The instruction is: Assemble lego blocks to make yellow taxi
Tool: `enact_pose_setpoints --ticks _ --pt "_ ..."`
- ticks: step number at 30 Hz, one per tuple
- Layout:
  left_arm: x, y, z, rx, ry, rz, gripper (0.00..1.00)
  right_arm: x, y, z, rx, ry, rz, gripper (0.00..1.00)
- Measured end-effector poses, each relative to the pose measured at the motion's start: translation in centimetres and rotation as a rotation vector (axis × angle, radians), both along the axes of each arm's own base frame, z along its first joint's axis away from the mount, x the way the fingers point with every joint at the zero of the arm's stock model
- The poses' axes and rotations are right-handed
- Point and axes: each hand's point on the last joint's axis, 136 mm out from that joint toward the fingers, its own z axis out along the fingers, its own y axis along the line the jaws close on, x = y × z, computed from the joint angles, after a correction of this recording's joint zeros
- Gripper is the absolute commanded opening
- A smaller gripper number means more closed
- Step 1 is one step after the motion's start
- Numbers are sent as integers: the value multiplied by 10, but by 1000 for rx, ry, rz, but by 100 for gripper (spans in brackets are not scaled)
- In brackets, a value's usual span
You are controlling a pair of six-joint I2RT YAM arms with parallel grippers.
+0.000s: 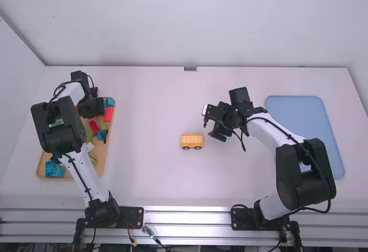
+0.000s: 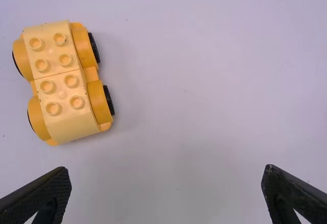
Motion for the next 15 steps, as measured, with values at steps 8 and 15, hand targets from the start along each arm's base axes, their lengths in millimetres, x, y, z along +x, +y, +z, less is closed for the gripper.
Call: enact_pose_setpoints --ticks 8,15 --pt "-1 -2 -3 -8 0 -2 35 0 0 0 0 0 -1 99" --pt "-1 -2 -3 -9 -1 -6 31 0 0 0 0 0 -1 99"
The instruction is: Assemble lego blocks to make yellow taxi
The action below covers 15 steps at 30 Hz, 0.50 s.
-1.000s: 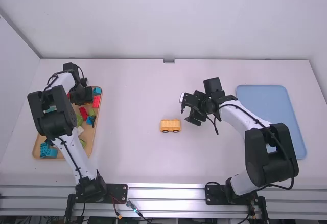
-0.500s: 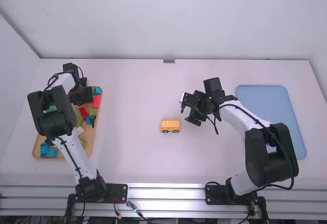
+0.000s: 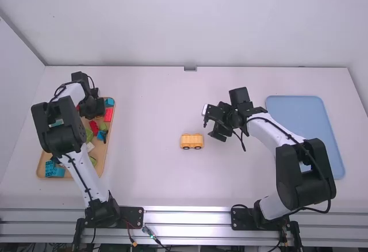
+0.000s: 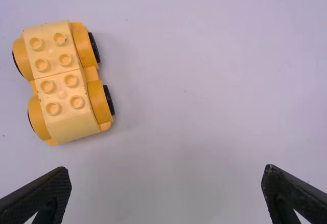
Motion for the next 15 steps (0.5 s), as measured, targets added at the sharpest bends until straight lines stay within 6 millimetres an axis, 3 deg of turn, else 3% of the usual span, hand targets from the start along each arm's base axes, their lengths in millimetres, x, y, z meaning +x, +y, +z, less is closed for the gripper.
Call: enact_pose_setpoints --ticks 9,13,15 --pt "-4 -1 2 -8 21 -4 24 13 4 7 34 -39 -40 99" --pt "2 1 10 1 -1 -5 18 23 6 14 70 -58 -89 99" --pt "4 2 24 13 -28 -8 17 29 8 18 95 -64 -119 99"
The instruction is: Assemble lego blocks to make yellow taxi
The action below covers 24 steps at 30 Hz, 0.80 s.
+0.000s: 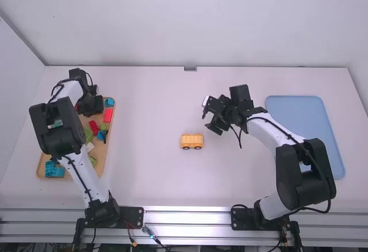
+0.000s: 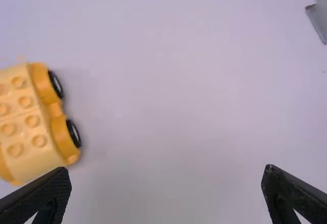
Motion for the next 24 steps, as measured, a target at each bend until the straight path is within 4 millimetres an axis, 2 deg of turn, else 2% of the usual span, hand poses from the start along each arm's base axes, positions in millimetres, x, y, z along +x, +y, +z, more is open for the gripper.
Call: enact_pose_setpoints --ticks 2,5,7,9,10,12,14,16,17,19,20,23,24 --pt "3 0 14 7 -34 -3 17 4 2 4 23 -5 -23 99" --pt "17 -6 60 12 -159 -49 16 11 6 11 70 -15 -55 99" --pt "26 -17 91 13 -257 -103 17 15 11 18 110 -27 -62 99" --pt "34 -38 120 6 -353 -188 17 20 19 29 177 -42 -60 99" --pt "35 -44 124 4 -369 -205 17 21 21 32 193 -45 -59 99" --pt "41 -77 139 -9 -441 -311 18 23 28 42 257 -49 -54 99" --pt "44 -102 140 -16 -475 -380 18 25 34 50 309 -50 -51 99" --pt "42 -138 135 -35 -503 -477 18 25 39 59 364 -45 -43 99" --pt "38 -158 131 -54 -515 -535 19 25 41 63 391 -40 -36 99" --pt "33 -179 128 -75 -534 -602 20 25 41 68 423 -35 -29 99" --pt "28 -203 129 -103 -571 -678 26 25 41 73 452 -31 -19 99" --pt "16 -245 141 -160 -677 -810 30 22 39 83 516 -17 17 99" --pt "10 -262 150 -188 -728 -863 29 20 37 87 542 -6 36 99"
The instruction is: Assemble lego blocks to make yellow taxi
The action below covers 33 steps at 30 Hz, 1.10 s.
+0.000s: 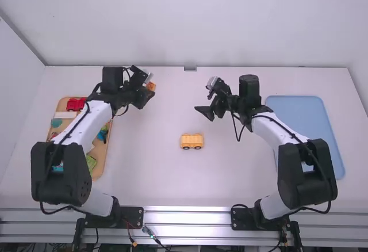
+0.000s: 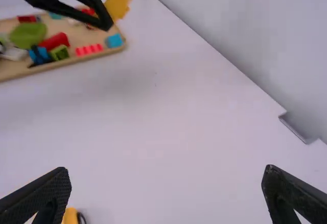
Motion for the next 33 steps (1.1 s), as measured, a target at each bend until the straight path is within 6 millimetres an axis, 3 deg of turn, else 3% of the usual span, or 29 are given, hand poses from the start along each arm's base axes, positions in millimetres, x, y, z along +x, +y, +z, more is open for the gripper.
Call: enact_pose_setpoints --ticks 4,9,11,13,19,23,29,33 --pt "-15 -37 19 -80 -96 -143 27 -8 0 18 93 -28 92 99" --pt "-37 -74 25 -199 -170 -328 24 -17 15 34 221 -86 249 100" --pt "-51 -86 25 -257 -213 -419 24 -23 20 37 276 -88 327 94" --pt "-60 -93 27 -293 -241 -471 24 -28 21 41 308 -92 381 89" --pt "-80 -103 35 -376 -330 -572 24 -41 26 47 356 -28 471 88" --pt "-97 -113 32 -410 -355 -627 21 -56 39 48 368 45 530 87" --pt "-103 -126 31 -438 -322 -625 20 -74 50 53 370 39 619 85" --pt "-103 -128 33 -445 -322 -626 20 -78 51 54 372 55 634 75"
